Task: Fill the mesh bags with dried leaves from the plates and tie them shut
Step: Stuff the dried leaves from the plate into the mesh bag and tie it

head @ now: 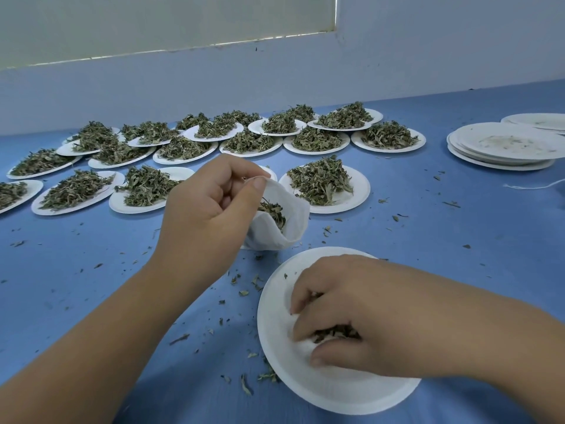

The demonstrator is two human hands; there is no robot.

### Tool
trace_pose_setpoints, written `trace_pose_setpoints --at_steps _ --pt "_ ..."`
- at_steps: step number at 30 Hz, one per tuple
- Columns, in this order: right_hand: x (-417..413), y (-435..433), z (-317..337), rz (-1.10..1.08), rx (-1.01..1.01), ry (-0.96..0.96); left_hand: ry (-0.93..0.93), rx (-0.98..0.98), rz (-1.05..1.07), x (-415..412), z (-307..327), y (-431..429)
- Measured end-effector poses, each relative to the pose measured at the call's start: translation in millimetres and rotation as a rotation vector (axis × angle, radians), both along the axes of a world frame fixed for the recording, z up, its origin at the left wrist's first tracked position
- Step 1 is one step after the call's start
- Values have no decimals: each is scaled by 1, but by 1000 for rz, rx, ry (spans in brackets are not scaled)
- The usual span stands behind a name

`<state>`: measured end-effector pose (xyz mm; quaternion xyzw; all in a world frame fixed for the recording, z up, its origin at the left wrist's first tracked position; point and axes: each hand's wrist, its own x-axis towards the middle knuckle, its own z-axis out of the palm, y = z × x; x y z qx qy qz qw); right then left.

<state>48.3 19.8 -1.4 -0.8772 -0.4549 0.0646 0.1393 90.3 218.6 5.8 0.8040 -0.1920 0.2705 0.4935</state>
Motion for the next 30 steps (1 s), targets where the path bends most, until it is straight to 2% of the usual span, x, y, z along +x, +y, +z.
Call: trace_pose_setpoints --at_steps 7,12,16,19,23,30 --pt "14 -25 13 -81 103 183 -29 -6 11 -1 1 0" --pt "25 -39 8 -40 -20 286 -51 11 19 -2 2 0" --pt "27 -32 -3 -4 -82 222 -75 16 22 -4 3 -1" --pt "25 -27 -7 -16 -46 133 -79 15 23 -4 3 -1" --pt "24 -25 -4 -64 -3 122 -92 29 32 -4 2 -1" --pt "15 -30 4 -280 -57 76 -104 47 31 -3 2 0"
